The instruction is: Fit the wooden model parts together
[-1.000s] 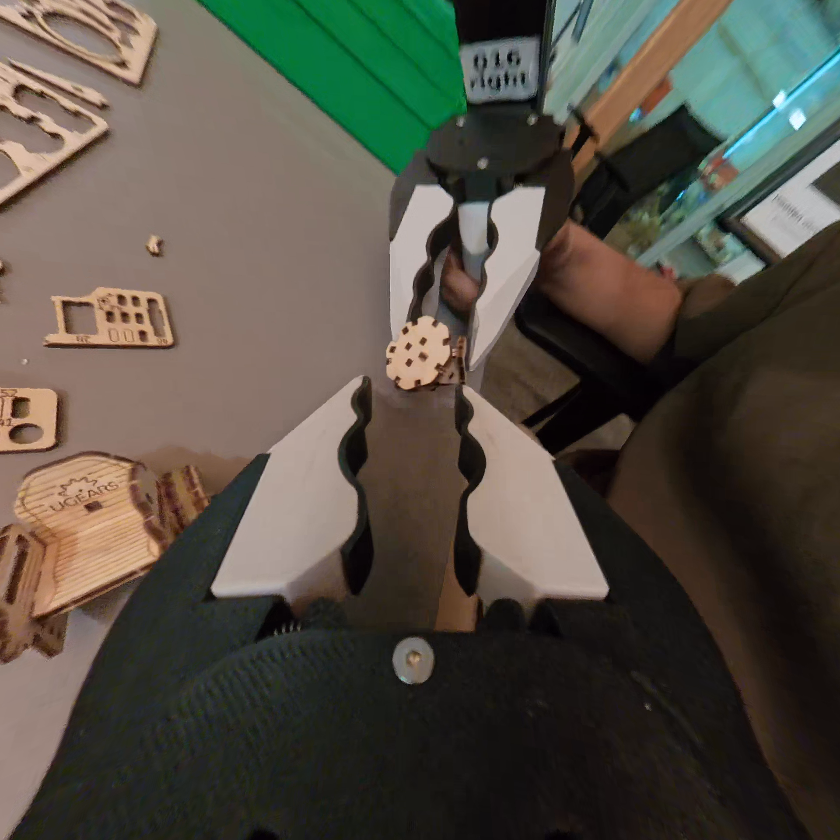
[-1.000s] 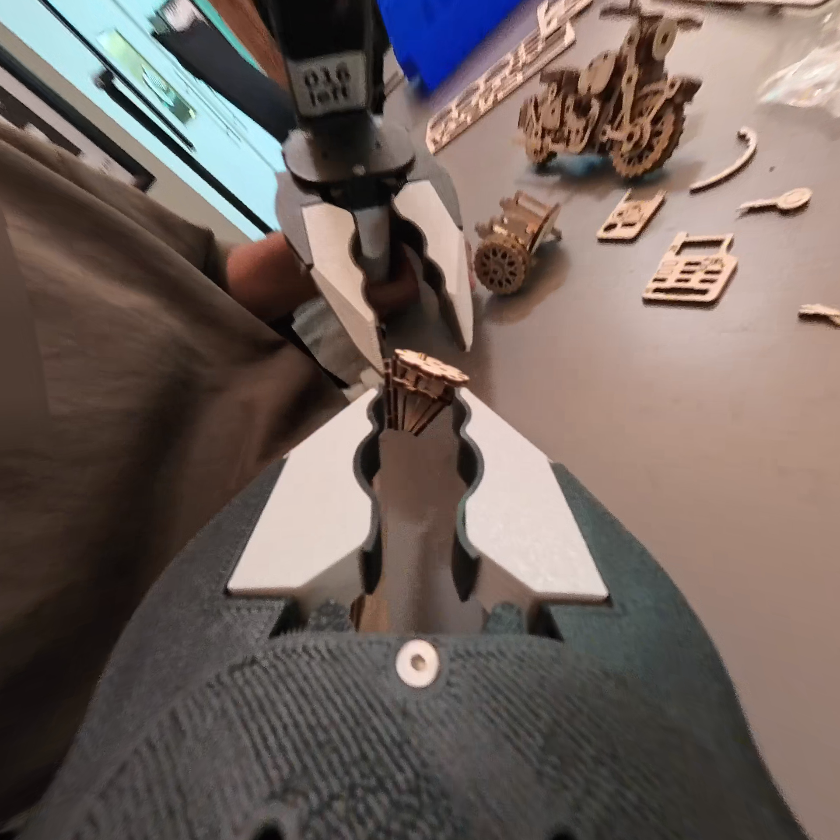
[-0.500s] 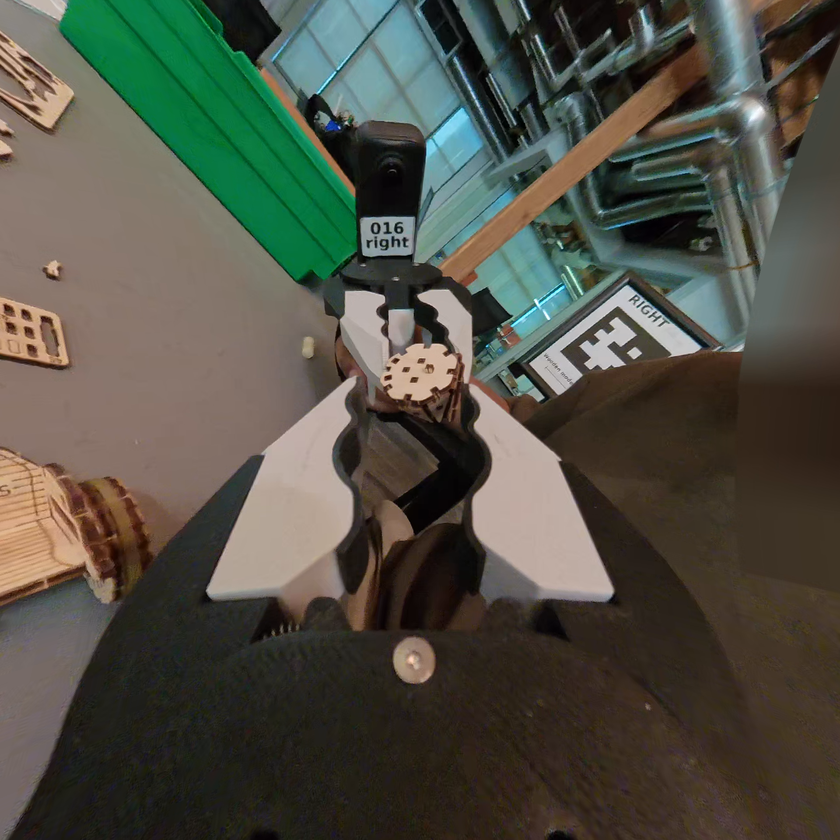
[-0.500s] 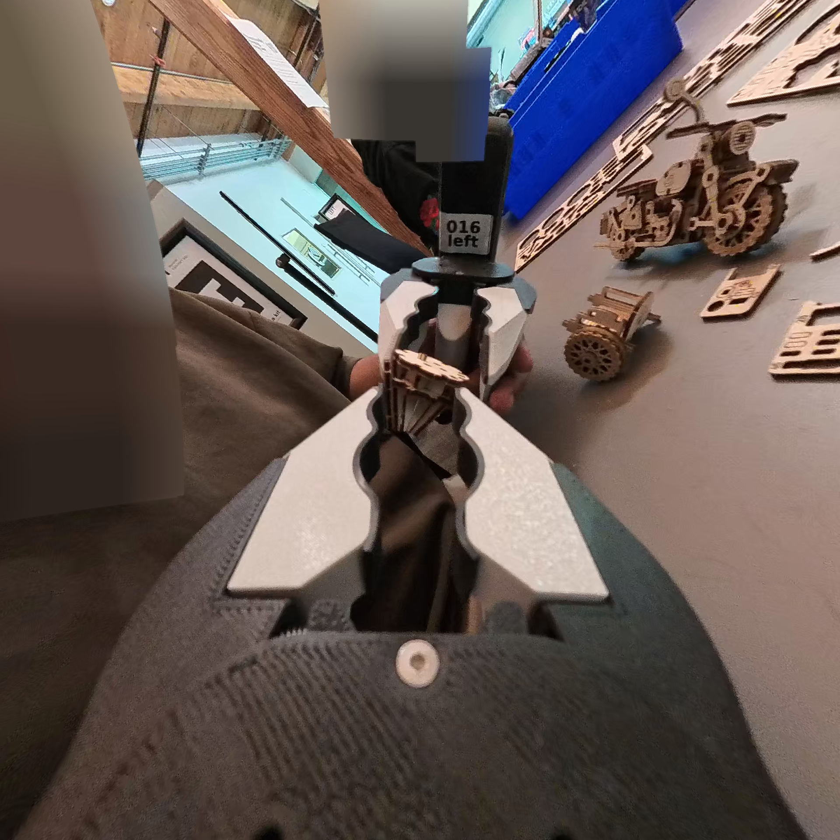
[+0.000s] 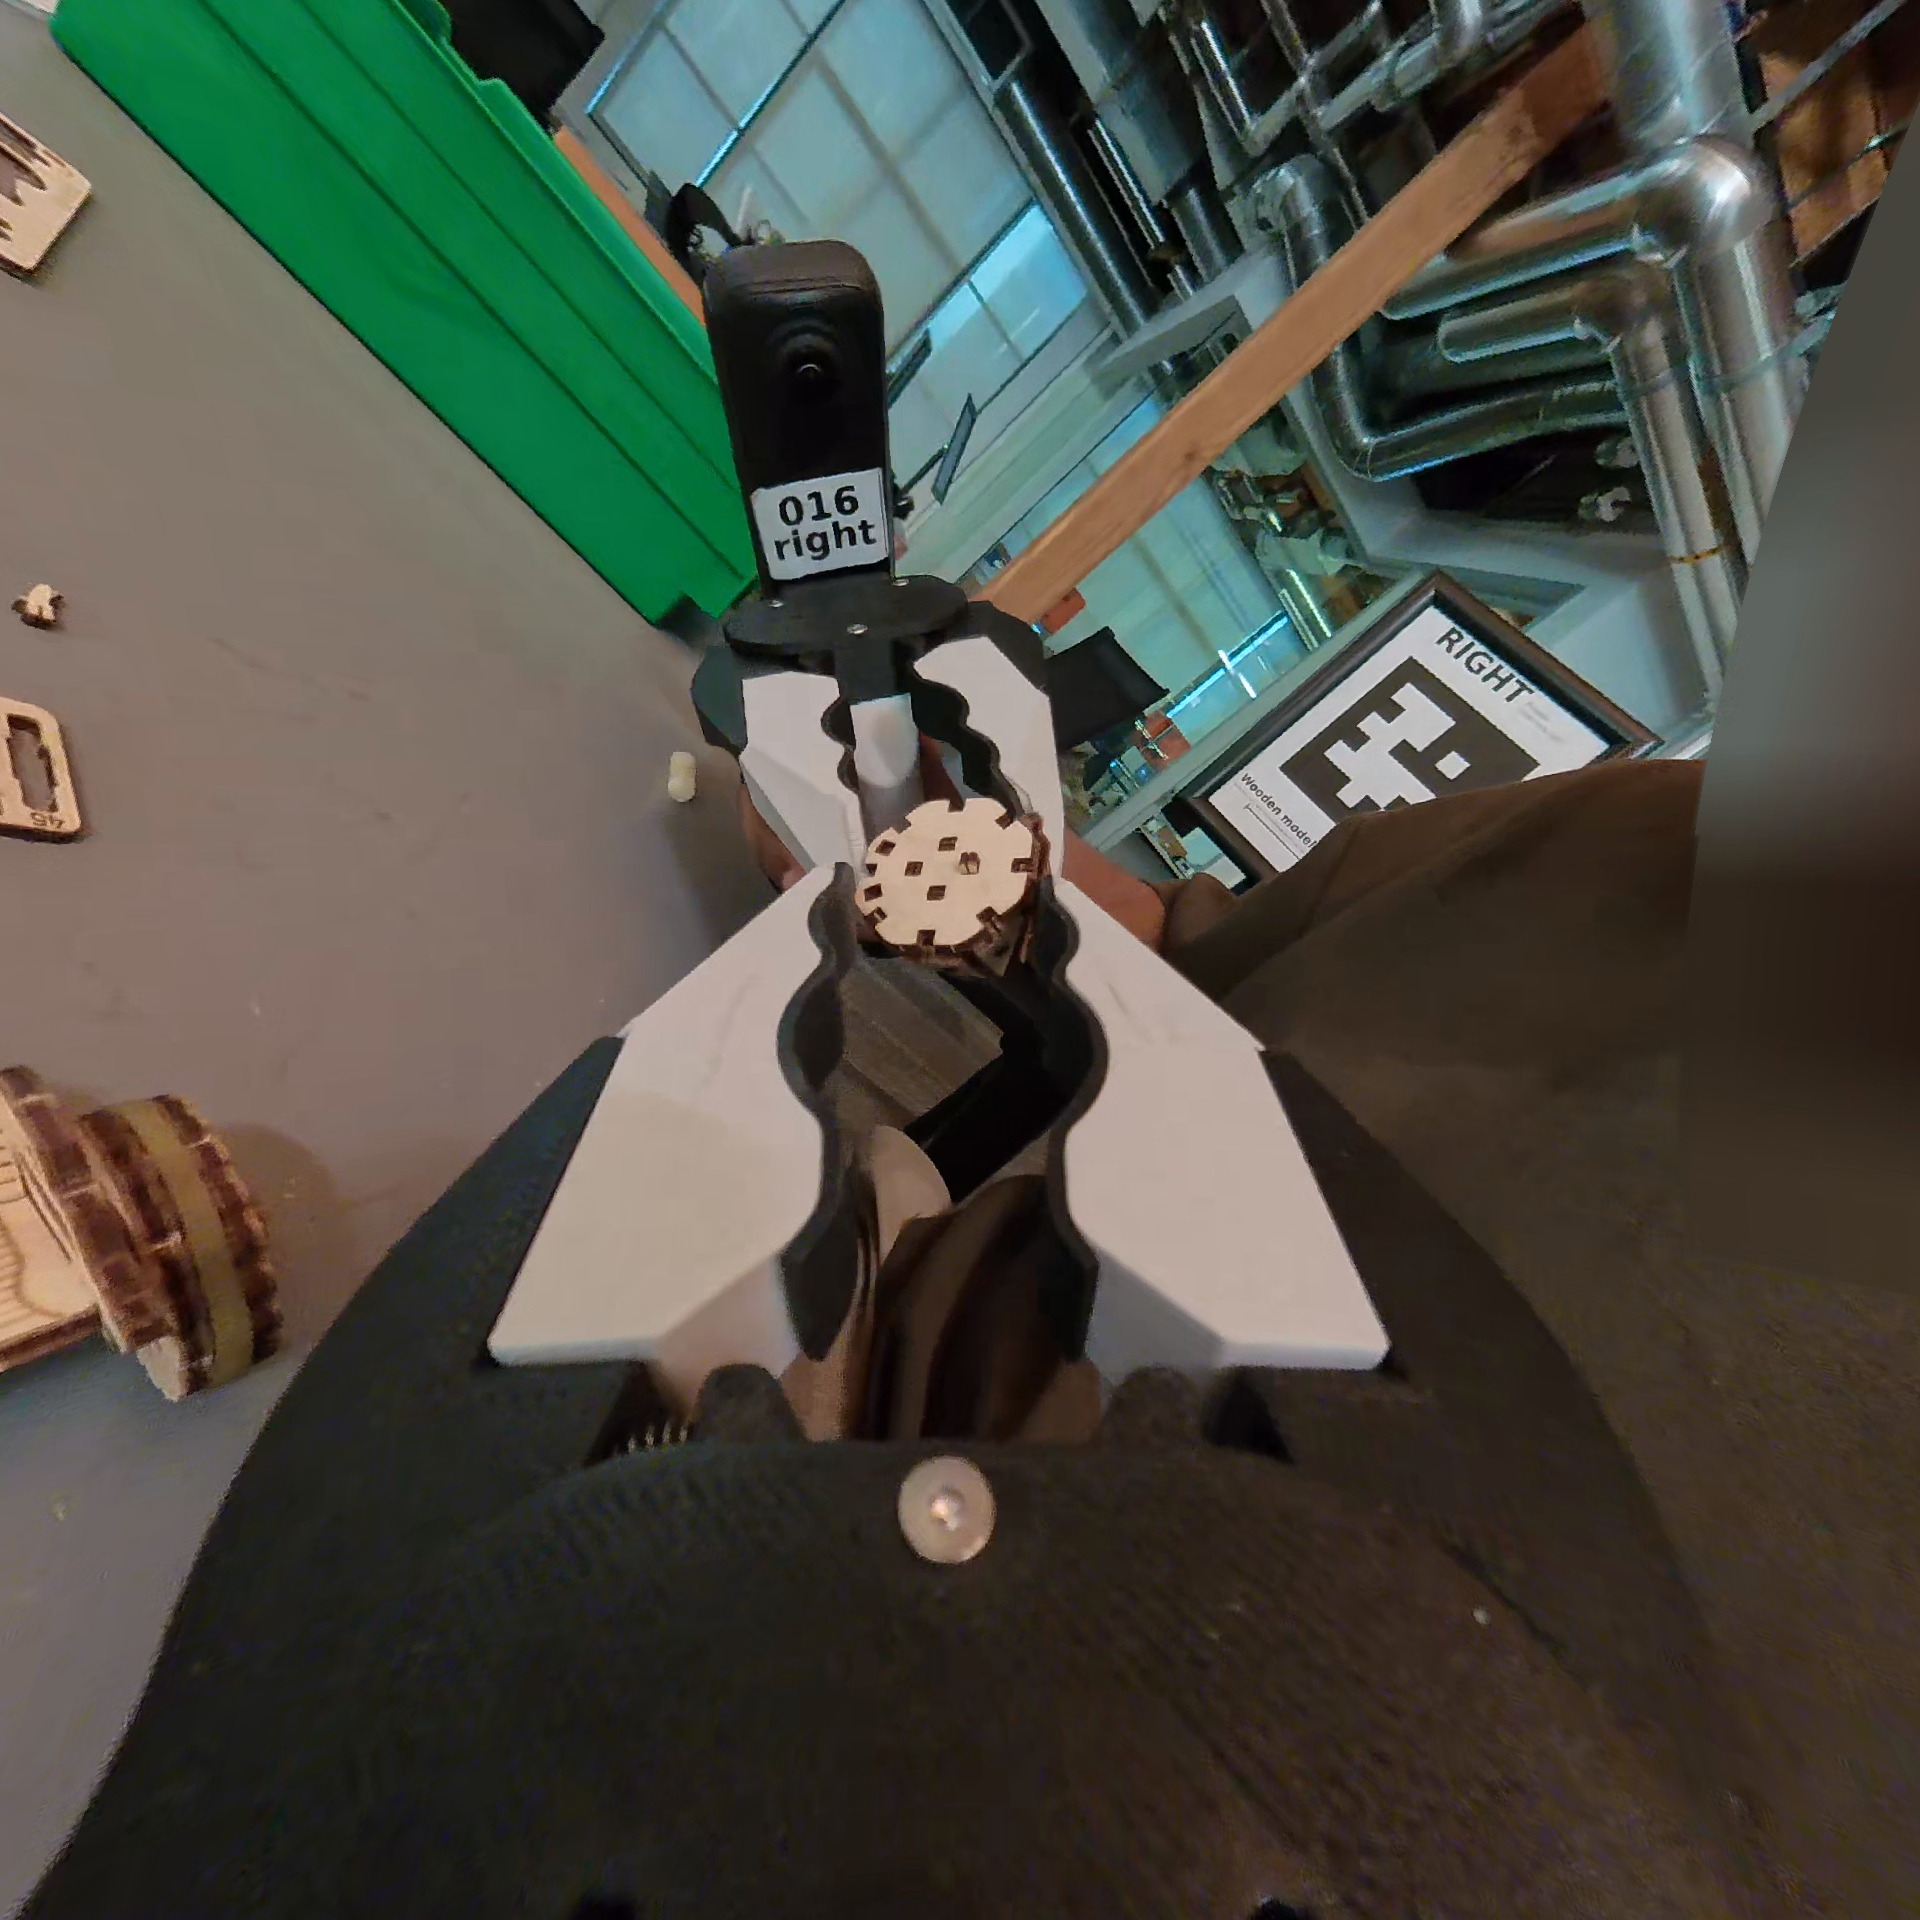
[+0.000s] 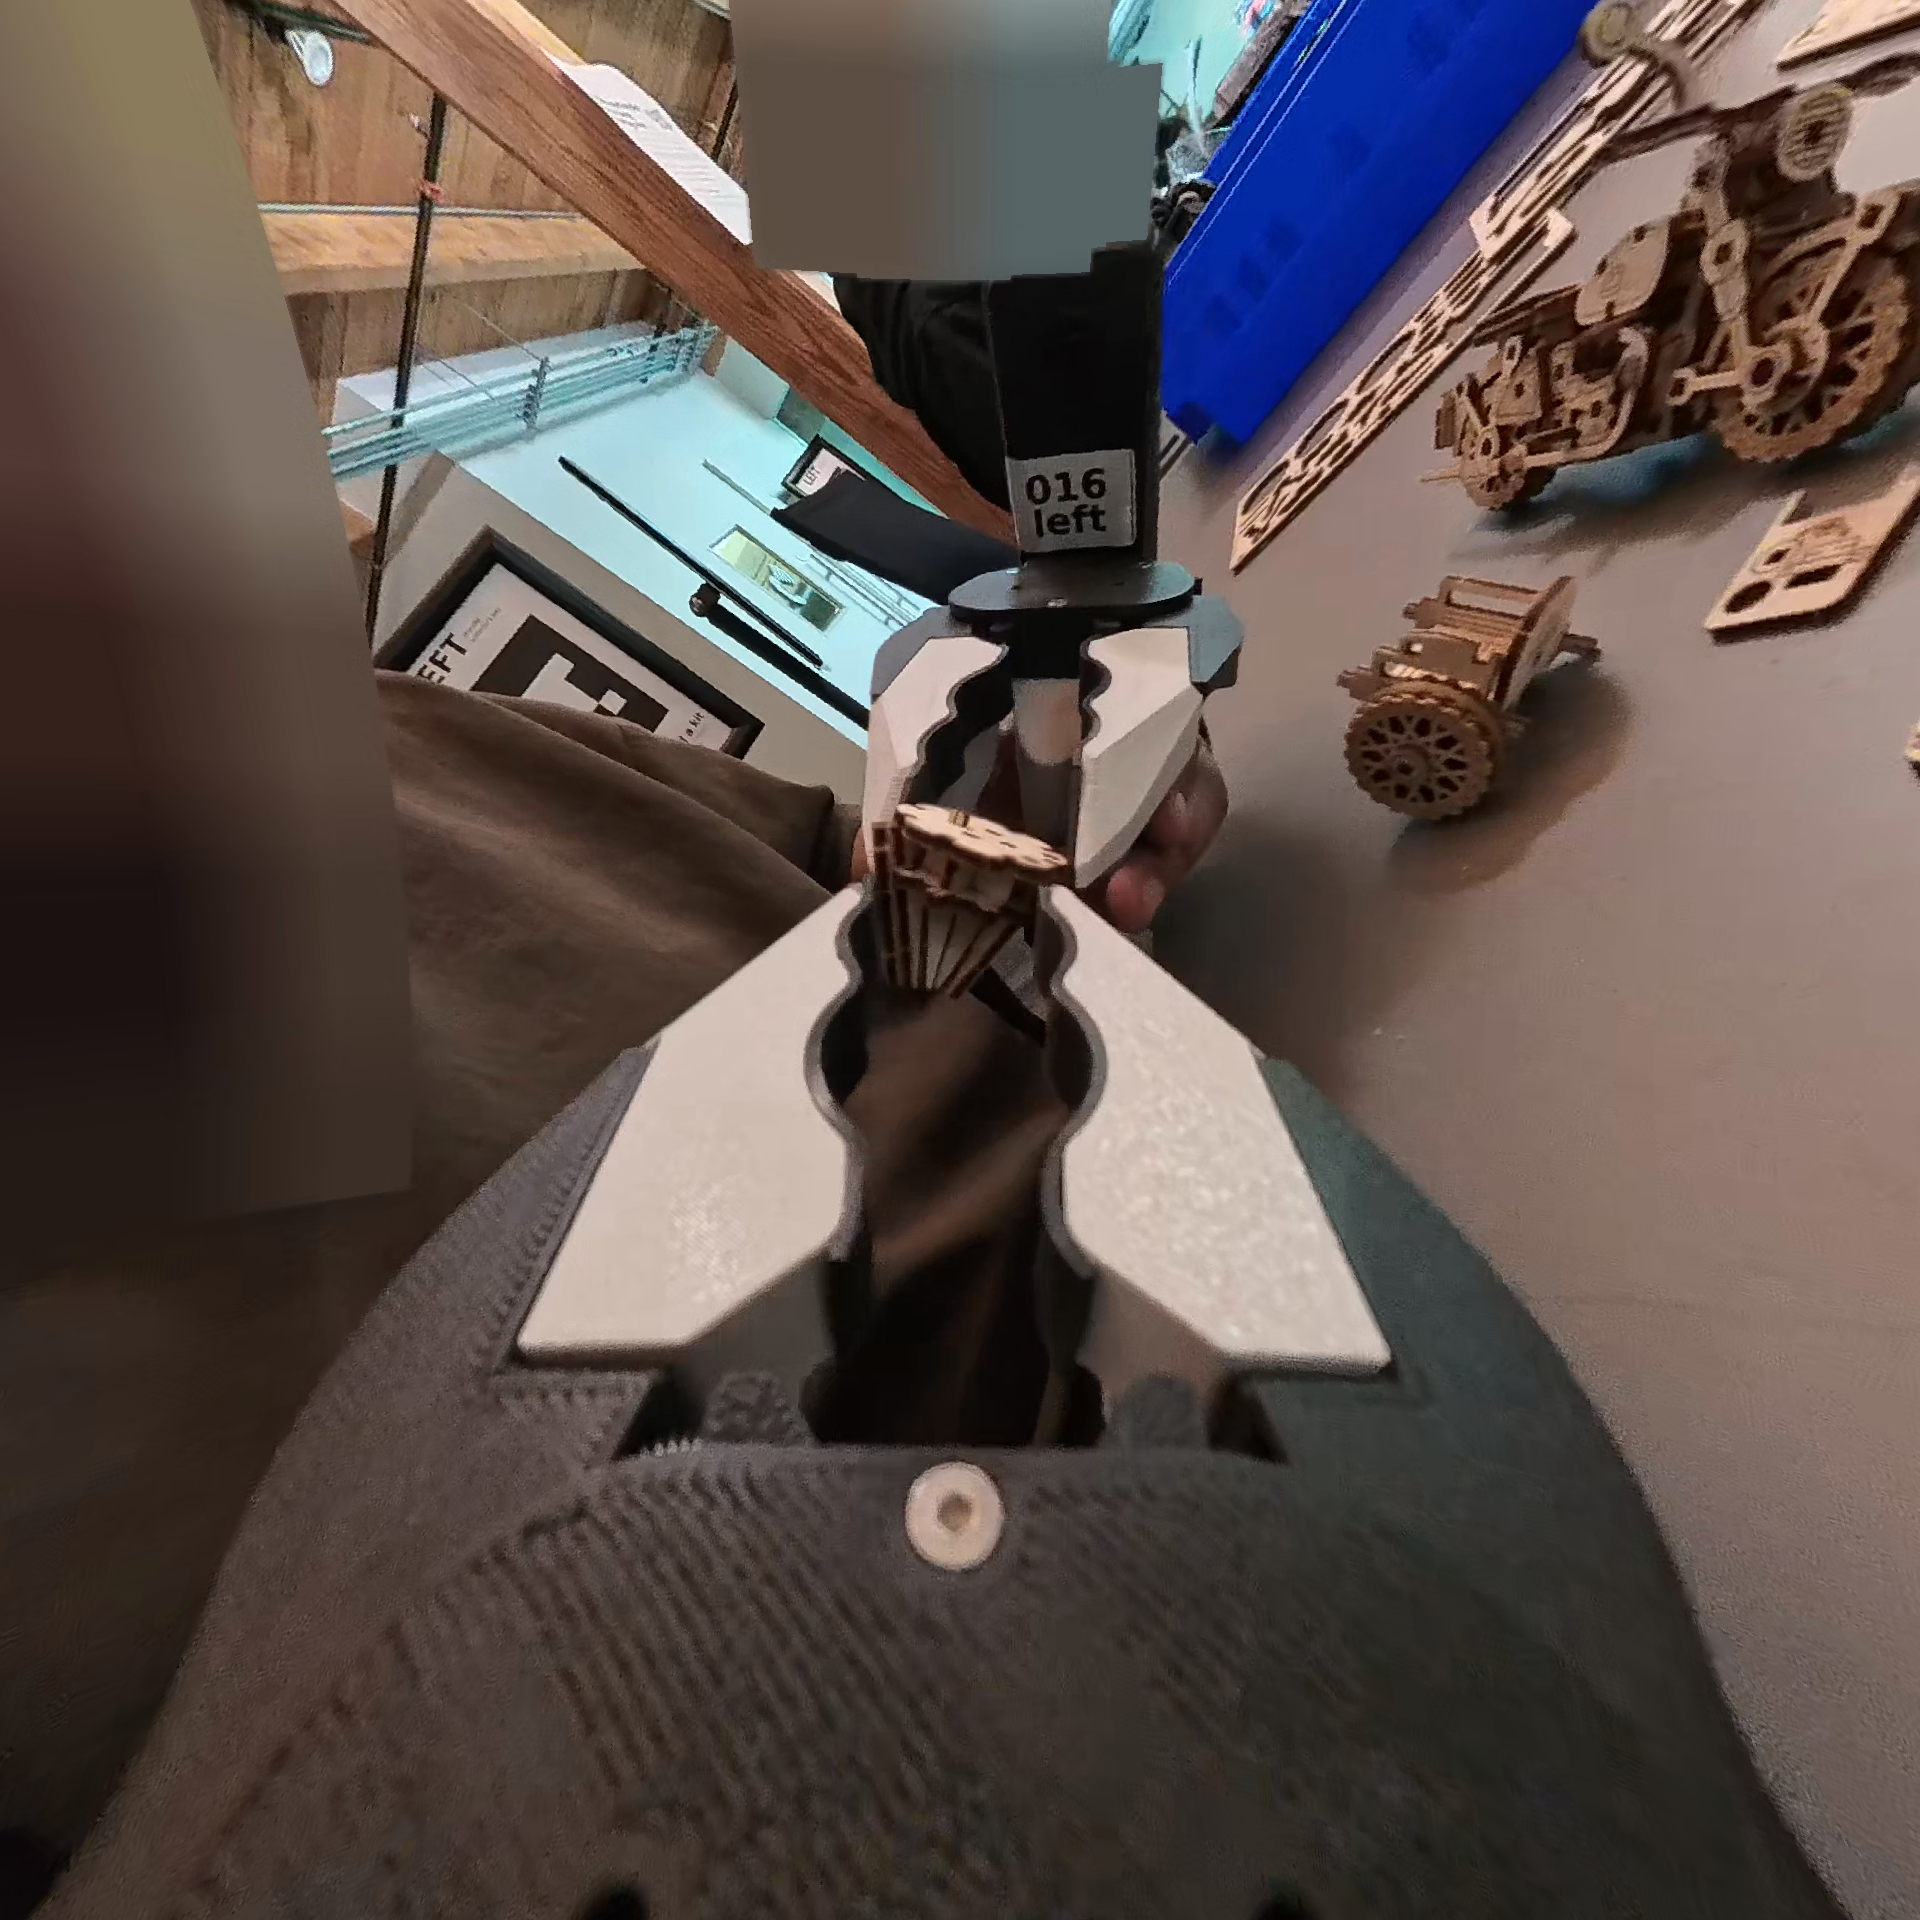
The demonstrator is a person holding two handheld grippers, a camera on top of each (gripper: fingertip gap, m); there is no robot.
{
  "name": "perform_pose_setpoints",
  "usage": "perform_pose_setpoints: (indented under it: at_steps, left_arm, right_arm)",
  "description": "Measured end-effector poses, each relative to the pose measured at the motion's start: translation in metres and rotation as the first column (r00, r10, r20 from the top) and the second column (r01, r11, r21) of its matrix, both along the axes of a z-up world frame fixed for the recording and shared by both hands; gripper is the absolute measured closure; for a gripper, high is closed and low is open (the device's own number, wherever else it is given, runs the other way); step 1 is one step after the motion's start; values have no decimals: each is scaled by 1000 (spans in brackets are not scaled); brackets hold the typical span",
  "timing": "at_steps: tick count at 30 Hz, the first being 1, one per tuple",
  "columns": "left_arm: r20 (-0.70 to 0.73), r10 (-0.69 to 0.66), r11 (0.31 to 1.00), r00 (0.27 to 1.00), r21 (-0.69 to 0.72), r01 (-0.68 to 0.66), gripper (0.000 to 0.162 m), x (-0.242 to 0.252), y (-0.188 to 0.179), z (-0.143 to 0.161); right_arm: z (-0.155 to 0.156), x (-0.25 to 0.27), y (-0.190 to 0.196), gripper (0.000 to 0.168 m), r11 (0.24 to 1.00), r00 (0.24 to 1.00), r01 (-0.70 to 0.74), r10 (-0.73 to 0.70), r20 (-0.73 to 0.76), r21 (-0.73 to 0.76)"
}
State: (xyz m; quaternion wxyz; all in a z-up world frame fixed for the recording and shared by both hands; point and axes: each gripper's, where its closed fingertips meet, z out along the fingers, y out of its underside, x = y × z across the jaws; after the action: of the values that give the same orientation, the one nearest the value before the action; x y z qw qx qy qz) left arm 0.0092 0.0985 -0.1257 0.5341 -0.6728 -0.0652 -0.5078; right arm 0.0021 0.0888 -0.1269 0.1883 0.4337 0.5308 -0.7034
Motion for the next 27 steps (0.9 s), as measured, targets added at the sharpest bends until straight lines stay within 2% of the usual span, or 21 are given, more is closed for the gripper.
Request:
perform_pose_setpoints:
  at_steps: [10,12,14,16,19,22,25,27]
  left_arm:
    - [12,75,996,997,-40,-74,130,-14,6,-6]
    - [6,124,992,992,-35,-124,130,-22,8,-6]
    - [16,176,984,984,-18,-176,130,-33,8,-2]
    - [31,217,976,976,5,-218,130,-44,6,3]
    - [24,267,963,963,16,-267,130,-56,4,5]
    - [-7,286,958,958,29,-286,130,-58,3,6]
    - [-51,278,961,959,24,-277,130,-53,5,1]
    - [-59,261,965,963,22,-260,130,-48,6,0]
  right_arm:
    - [-9,-7,18,145,998,997,61,-62,46,21]
    - [-13,-10,28,144,992,993,106,-108,36,71]
    - [-23,-14,42,144,965,982,184,-188,4,189]
    - [-29,-16,61,147,895,958,284,-275,-77,344]
    - [-33,-16,92,154,693,900,434,-367,-236,576]
    - [-42,-7,108,153,515,858,487,-433,-277,705]
    - [-68,8,93,142,465,872,420,-444,-205,779]
    - [-82,15,76,135,440,910,352,-367,-192,826]
